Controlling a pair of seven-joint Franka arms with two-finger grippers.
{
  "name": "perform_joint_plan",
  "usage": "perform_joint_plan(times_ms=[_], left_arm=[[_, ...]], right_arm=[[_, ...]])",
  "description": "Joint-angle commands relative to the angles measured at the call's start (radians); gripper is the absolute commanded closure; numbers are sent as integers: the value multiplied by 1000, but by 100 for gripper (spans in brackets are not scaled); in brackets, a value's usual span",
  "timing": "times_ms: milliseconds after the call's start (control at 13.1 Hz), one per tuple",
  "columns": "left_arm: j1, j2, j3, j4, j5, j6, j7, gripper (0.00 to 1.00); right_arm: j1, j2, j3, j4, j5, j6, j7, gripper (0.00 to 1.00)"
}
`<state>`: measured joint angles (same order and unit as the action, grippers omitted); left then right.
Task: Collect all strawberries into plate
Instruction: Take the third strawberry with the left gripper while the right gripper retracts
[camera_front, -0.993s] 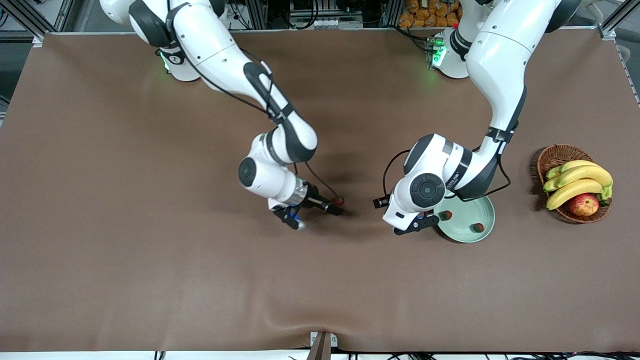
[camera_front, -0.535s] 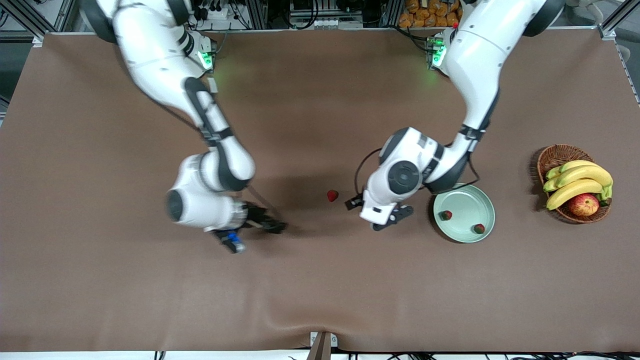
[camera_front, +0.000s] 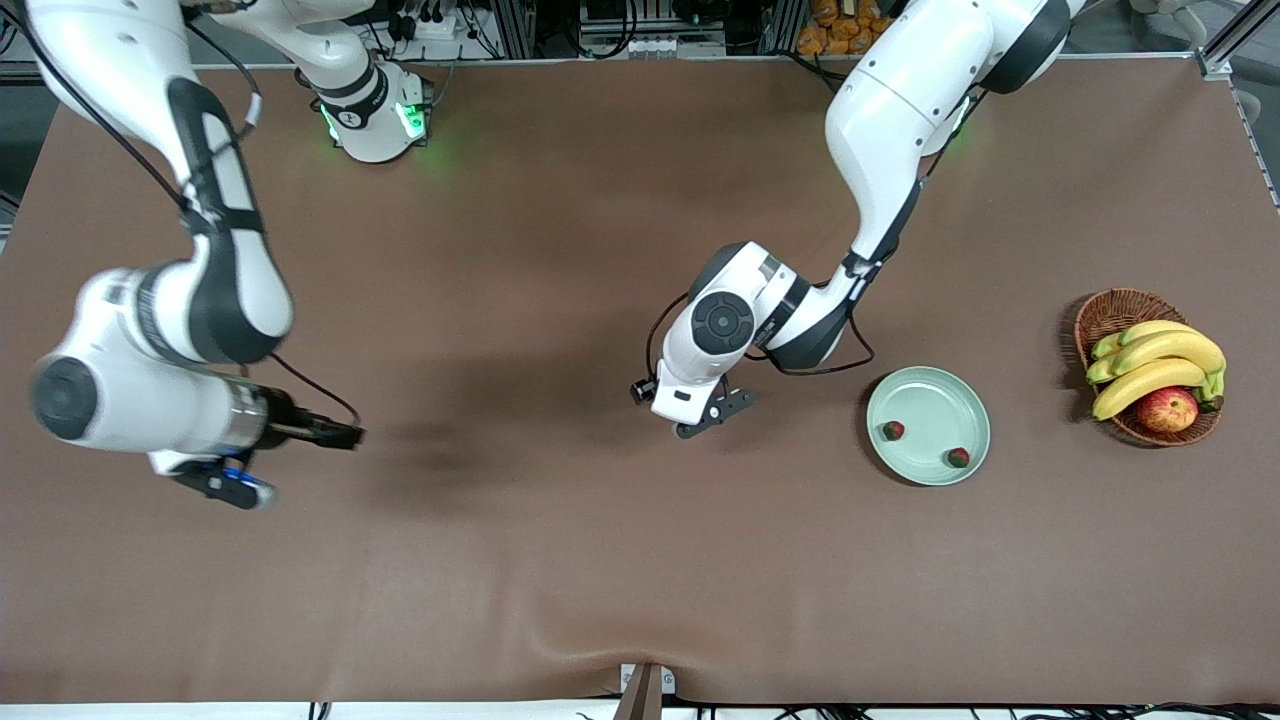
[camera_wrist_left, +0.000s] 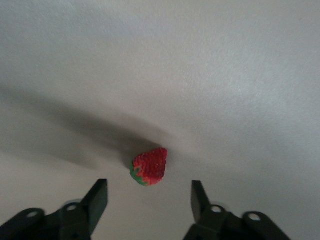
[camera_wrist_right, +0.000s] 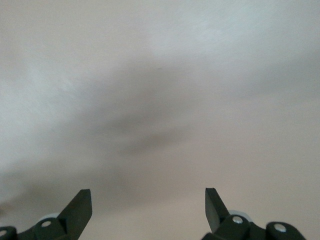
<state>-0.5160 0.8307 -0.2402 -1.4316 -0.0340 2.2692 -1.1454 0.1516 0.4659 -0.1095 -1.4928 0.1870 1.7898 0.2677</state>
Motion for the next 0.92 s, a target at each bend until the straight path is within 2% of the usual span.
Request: perform_joint_plan(times_ms=[0,153,229,458,611,840], left_arm=[[-22,18,15,28,-4,1,16,44],[-24,25,16,26,-1,1,19,46],[-24,27,15,26,9,1,36,51],[-24,41,16,26,26,3,67,49],[-22,41,16,26,35,3,87,48],[-19,44,16,28,37,16,104,49]], right_arm=[[-73,-137,27,-40,-58,-90,-82,0],[-115,-212,27,-38,-102,-151,-154,0],[-133,-245,27,-38,-110,-191,-188,0],[-184,-311,27,-37,-119,-263,-237,0],[-194,-341,28,-37,-174,-274,-293,0],[-210,-351,36,-41,-181,-276,-317,0]])
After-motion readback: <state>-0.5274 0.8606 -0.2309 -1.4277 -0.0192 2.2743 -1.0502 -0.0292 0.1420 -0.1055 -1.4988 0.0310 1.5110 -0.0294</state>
